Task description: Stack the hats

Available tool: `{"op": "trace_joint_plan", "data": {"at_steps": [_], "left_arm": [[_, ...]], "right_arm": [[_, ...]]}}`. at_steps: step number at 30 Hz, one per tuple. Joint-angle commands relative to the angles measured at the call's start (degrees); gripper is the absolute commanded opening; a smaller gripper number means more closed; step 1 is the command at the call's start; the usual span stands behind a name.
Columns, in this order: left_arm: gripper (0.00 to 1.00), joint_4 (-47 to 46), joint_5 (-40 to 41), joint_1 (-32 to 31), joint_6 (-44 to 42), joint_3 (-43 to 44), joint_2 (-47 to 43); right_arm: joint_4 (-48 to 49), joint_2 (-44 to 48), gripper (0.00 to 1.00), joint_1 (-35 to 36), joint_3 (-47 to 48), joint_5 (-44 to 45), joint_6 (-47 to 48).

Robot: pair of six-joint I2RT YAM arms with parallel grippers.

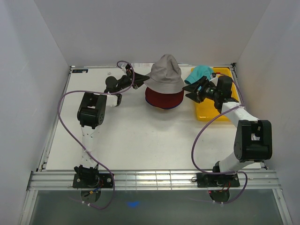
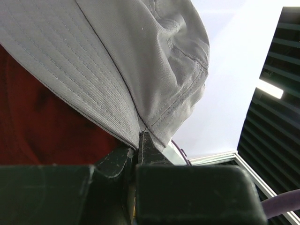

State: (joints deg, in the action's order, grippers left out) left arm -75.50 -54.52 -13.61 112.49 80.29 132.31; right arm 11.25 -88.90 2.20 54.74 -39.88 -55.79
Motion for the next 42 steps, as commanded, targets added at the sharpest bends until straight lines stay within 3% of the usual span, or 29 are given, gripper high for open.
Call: {"op": "trace_joint_plan", "data": {"at_steps": [1,11,32,42], "left_arm": [[0.00,-21.53,-3.48,0.25,-1.30,-0.83,-5.40],[0.00,-21.53,-4.54,0.25,-1.92,-3.03,-5.92],[0.00,-21.53,-5.77,0.33,-2.62,-5.94,-6.01],[0.00,-21.53,-6.12,0.42,-2.71,-6.29,-5.49]], "right_arm": [[14.31,1.54,0.64,-0.26,-1.73,-0.03,-7.83],[23.64,-2.58,0.64,-0.35,-3.85,0.59,-14.61],[30.06,-9.45,0.64,-0.35,-0.69,0.42,-17.33],[32.26,-10.59,0.53,-0.26,0.81,0.24,-19.18]]}}
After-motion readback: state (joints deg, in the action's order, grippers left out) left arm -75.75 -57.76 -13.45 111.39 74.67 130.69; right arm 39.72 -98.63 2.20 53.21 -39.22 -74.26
